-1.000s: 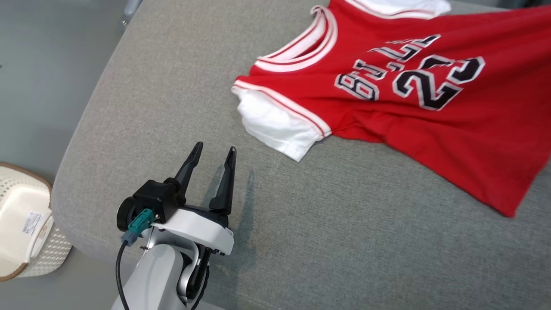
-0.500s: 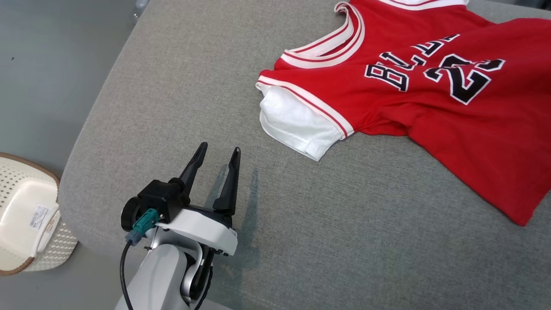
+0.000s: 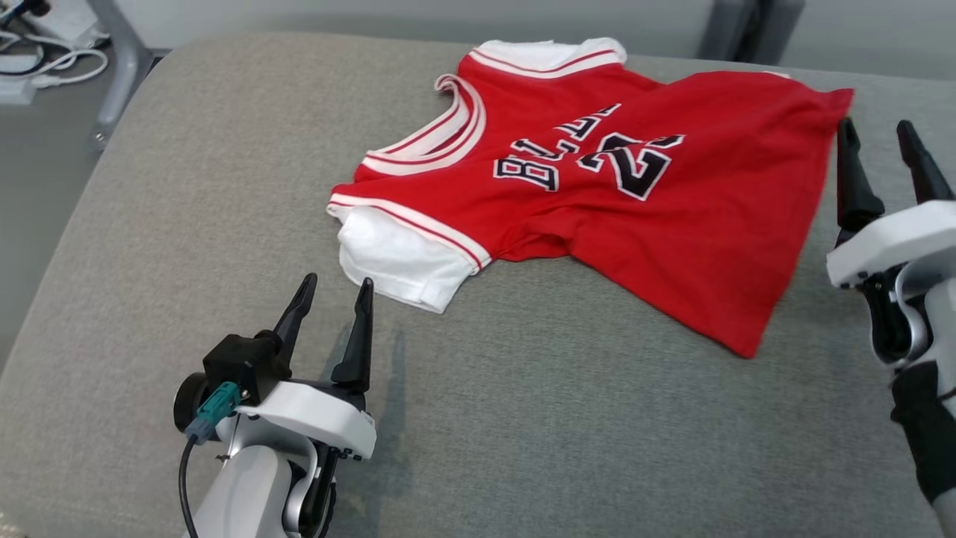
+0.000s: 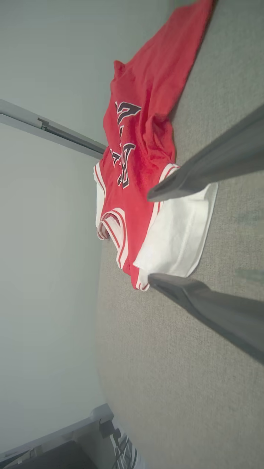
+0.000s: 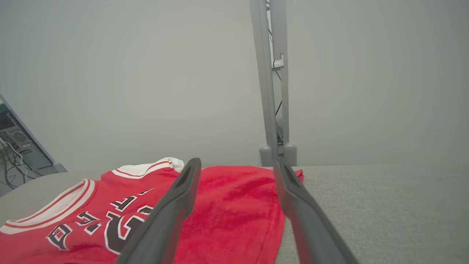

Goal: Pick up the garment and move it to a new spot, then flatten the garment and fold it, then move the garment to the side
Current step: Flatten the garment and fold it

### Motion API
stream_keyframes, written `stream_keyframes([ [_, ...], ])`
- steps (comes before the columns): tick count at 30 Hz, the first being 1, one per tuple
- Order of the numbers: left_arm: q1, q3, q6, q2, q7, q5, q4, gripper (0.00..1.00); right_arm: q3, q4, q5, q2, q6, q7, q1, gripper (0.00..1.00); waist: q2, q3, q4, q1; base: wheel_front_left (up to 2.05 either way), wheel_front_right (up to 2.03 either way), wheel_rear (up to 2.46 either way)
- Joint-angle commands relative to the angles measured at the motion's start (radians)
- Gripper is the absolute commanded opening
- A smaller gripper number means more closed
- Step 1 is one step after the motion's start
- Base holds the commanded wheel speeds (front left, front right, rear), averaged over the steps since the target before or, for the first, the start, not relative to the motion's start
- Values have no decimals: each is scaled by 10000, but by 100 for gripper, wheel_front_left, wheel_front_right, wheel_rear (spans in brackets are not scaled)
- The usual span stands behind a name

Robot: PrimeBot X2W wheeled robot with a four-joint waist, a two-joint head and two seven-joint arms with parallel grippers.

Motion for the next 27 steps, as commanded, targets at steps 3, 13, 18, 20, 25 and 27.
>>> stream_keyframes([
  [3, 220, 167, 73, 103, -41, -14, 29, 100, 114, -817, 345, 92, -4, -74, 1024, 100, -1, -676, -960, 0, 0, 0, 0],
  [13, 499, 278, 62, 23, -41, -13, 15, 100, -207, -2757, 725, 1113, -4, 191, 4054, 100, -1, -1014, -1513, 0, 0, 0, 0],
  [18, 448, 252, -64, 11, -42, 61, -4, 100, -104, -3023, 945, 1582, -4, 660, 4644, 100, -1, -894, -1346, 0, 0, 0, 0],
  [20, 423, 240, -79, 11, -42, 99, 15, 100, -91, -2949, 1056, 1688, -4, 874, 4744, 100, -1, -850, -1227, 0, 0, 0, 0],
  [25, 403, 222, -101, 28, -42, 138, 70, 100, -325, -2438, 1506, 1871, -4, 1324, 4743, 100, -1, -818, -878, 0, 0, 0, 0],
  [27, 376, 288, -39, 21, -43, 185, -40, 100, -410, -2136, 1664, 1957, -4, 1533, 4678, 100, -1, -811, -737, 0, 0, 0, 0],
])
